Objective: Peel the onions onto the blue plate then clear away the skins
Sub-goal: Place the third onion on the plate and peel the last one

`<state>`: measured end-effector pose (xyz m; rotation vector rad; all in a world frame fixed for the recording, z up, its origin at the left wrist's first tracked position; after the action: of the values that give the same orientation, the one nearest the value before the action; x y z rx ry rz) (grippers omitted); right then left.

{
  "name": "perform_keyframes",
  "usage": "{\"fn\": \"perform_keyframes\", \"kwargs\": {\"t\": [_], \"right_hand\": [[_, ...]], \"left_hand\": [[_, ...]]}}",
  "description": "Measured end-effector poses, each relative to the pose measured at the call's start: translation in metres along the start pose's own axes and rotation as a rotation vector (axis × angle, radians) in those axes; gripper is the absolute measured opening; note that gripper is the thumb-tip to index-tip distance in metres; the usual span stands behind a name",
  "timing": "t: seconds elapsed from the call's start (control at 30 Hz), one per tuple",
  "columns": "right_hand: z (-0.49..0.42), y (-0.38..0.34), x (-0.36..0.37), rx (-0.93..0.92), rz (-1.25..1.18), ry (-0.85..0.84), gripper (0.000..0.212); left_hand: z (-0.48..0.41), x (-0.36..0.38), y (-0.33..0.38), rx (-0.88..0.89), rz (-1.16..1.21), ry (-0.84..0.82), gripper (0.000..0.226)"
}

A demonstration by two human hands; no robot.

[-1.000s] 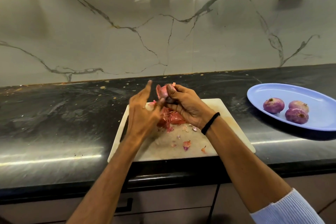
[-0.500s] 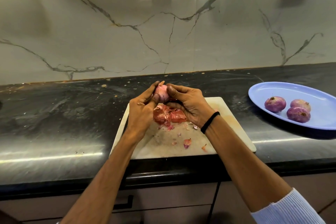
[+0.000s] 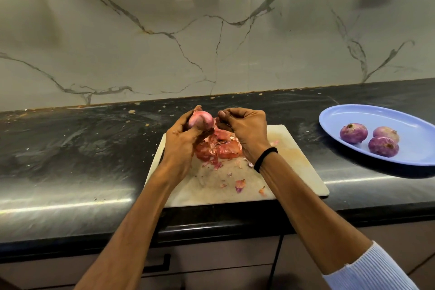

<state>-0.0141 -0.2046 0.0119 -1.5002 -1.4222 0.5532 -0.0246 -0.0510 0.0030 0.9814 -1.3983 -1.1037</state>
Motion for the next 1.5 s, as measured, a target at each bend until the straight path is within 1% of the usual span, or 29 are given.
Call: {"fn": "perform_keyframes", "kwargs": {"t": [0.03, 0.1, 0.17, 0.27, 0.33, 0.47, 0.6, 0.7, 0.77, 0.87, 0.93, 1.07, 1.17, 1.23, 1.3, 1.33, 1.4, 1.5], "right_hand": [[-0.003, 0.000, -0.002, -0.038, 0.054, 0.018, 0.007], [-0.006, 0.001, -0.007, -0.107, 0.173, 0.010, 0.008], [-0.006, 0.003, -0.008, -0.127, 0.236, -0.044, 0.009], [-0.005, 0.004, -0.005, -0.123, 0.278, -0.139, 0.011], [-0.003, 0.000, -0.002, -0.133, 0.286, -0.201, 0.016], [0.006, -0.004, 0.007, -0.148, 0.168, -0.372, 0.034], [0.007, 0.001, 0.012, -0.107, 0.242, -0.477, 0.049], [0.009, 0.002, 0.012, -0.027, 0.146, -0.488, 0.045], [0.009, 0.001, 0.010, -0.021, 0.072, -0.466, 0.041], [0.007, -0.002, 0.008, -0.026, 0.030, -0.457, 0.038], [0.008, -0.003, 0.008, -0.005, -0.010, -0.453, 0.037], [0.011, -0.002, 0.009, 0.070, -0.123, -0.427, 0.050], [0.016, 0.001, 0.013, 0.097, -0.130, -0.470, 0.060], [0.021, 0.003, 0.018, 0.128, -0.121, -0.505, 0.065], [0.024, 0.003, 0.022, 0.118, -0.080, -0.518, 0.063], [0.024, 0.002, 0.023, 0.093, -0.056, -0.511, 0.056], [0.025, 0.001, 0.023, 0.040, -0.028, -0.491, 0.039], [0.026, -0.002, 0.022, -0.039, -0.022, -0.495, 0.031]], "left_hand": [[0.000, 0.000, 0.001, -0.035, 0.078, -0.007, 0.025], [0.001, 0.000, 0.003, -0.081, 0.170, -0.019, 0.024], [0.003, 0.002, 0.005, -0.093, 0.197, -0.024, 0.029], [0.006, 0.003, 0.006, -0.095, 0.175, -0.010, 0.034], [0.007, 0.002, 0.006, -0.089, 0.144, 0.000, 0.033], [0.004, 0.001, 0.004, -0.059, 0.142, 0.005, 0.032], [0.006, 0.001, 0.004, 0.021, 0.128, 0.017, 0.027], [0.005, -0.001, 0.005, 0.088, 0.002, 0.025, 0.026], [0.005, -0.004, 0.007, 0.121, -0.092, 0.043, 0.026], [0.006, -0.009, 0.009, 0.180, -0.153, 0.085, 0.025], [0.008, -0.010, 0.011, 0.257, -0.301, 0.135, 0.024], [0.006, -0.011, 0.010, 0.322, -0.419, 0.203, 0.019], [0.002, -0.011, 0.005, 0.386, -0.505, 0.292, 0.010], [0.000, -0.010, 0.005, 0.446, -0.555, 0.336, 0.010], [0.000, -0.009, 0.007, 0.482, -0.589, 0.356, 0.011], [-0.001, -0.008, 0.008, 0.480, -0.587, 0.359, 0.012], [-0.003, -0.007, 0.009, 0.433, -0.551, 0.368, 0.014], [-0.003, -0.004, 0.011, 0.326, -0.461, 0.387, 0.019]]}}
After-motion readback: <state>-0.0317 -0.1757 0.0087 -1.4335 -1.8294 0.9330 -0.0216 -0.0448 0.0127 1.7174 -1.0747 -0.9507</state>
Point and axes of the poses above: each hand's wrist, its own z-axis away from the middle knuckle, its own x-axis out of the palm, y = z × x, the point moved 2 cm from there along -z, towards the middle knuckle, and after that the axes turned 15 degrees about -x, right-handed, at the moved point
